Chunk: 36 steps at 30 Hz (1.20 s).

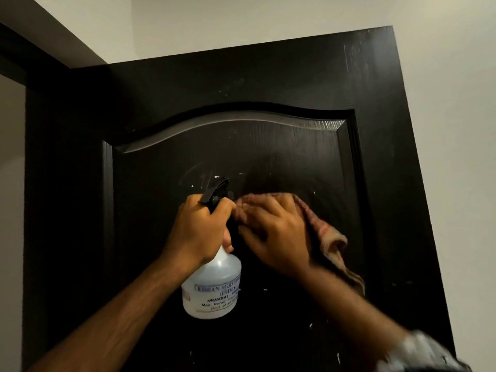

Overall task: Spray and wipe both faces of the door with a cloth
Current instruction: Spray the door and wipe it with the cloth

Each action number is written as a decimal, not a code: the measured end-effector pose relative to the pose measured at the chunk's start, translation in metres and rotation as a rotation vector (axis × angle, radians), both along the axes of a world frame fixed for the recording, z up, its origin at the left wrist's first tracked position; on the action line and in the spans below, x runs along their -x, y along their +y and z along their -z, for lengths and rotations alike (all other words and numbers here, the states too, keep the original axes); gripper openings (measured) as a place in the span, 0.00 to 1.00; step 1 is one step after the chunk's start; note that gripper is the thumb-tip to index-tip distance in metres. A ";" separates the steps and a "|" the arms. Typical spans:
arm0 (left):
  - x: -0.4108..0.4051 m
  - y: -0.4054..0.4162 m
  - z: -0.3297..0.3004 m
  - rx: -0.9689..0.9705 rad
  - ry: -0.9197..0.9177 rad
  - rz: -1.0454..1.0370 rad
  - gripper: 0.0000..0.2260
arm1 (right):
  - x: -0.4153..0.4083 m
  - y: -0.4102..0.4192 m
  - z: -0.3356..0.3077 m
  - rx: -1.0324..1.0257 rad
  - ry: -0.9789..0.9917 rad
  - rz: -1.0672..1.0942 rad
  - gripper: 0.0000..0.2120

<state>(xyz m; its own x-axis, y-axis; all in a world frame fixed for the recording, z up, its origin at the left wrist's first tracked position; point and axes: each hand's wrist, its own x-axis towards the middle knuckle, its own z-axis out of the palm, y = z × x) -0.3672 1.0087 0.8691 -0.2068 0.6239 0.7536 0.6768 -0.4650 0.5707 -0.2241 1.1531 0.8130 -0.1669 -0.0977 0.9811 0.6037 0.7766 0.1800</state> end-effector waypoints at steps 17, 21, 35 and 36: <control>0.048 -0.022 0.004 0.056 0.019 -0.076 0.13 | 0.015 0.006 -0.120 0.063 0.258 0.244 0.15; 0.057 -0.019 0.006 0.081 -0.014 -0.099 0.12 | 0.053 -0.001 -0.112 -0.154 -0.247 0.118 0.18; 0.088 -0.026 0.008 0.039 -0.044 -0.141 0.12 | 0.104 -0.024 -0.153 -0.045 -0.123 0.116 0.15; 0.089 -0.025 0.007 0.033 -0.045 -0.142 0.12 | 0.116 -0.024 -0.148 -0.049 -0.200 0.088 0.15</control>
